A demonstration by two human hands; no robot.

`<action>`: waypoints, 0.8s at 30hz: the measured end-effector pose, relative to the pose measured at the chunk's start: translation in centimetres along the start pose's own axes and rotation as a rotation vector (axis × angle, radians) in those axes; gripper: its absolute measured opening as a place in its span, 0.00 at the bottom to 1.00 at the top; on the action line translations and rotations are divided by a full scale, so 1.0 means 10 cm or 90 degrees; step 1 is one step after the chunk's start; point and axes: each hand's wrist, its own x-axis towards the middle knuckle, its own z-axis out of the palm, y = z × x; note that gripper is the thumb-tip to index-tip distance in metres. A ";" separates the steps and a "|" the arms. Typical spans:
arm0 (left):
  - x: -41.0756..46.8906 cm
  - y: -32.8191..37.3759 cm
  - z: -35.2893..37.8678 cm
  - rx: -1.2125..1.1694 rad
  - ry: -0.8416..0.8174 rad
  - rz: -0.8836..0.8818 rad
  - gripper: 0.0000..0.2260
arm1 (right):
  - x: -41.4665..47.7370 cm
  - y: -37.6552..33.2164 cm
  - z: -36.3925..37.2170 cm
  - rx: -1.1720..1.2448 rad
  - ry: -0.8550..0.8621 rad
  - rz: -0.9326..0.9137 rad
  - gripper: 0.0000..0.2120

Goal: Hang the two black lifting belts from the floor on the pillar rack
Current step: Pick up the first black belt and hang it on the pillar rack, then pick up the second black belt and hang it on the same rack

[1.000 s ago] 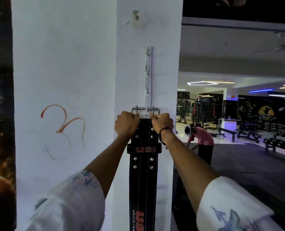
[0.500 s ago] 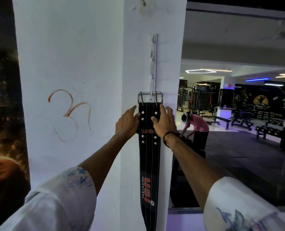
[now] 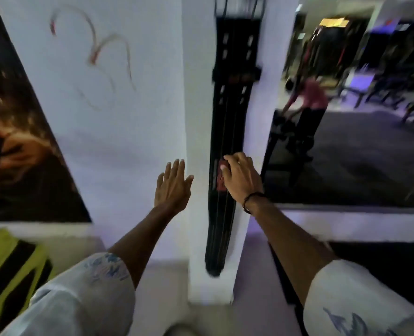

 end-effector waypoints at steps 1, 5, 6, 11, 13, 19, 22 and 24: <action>-0.21 -0.20 0.35 0.009 -0.043 -0.027 0.27 | -0.27 0.15 0.36 0.009 -0.045 0.017 0.17; -1.01 -0.83 1.76 0.029 -0.199 -0.099 0.25 | -1.39 0.74 1.77 0.023 -0.229 0.075 0.18; -1.19 -0.97 2.10 0.033 -0.227 -0.108 0.24 | -1.66 0.88 2.10 0.022 -0.268 0.084 0.18; -2.05 -1.74 3.84 0.044 -0.333 -0.163 0.19 | -2.96 1.43 3.82 0.053 -0.448 0.139 0.19; -2.39 -2.07 4.55 0.030 -0.359 -0.180 0.18 | -3.48 1.66 4.49 0.067 -0.509 0.172 0.20; -3.47 -2.97 6.55 -0.015 -0.418 -0.207 0.16 | -5.00 2.24 6.25 0.082 -0.595 0.300 0.14; -3.91 -3.23 7.32 -0.030 -0.465 -0.187 0.16 | -5.57 2.39 6.89 0.115 -0.613 0.358 0.17; -4.12 -3.30 7.74 -0.034 -0.483 -0.195 0.17 | -5.80 2.49 7.19 0.142 -0.612 0.398 0.18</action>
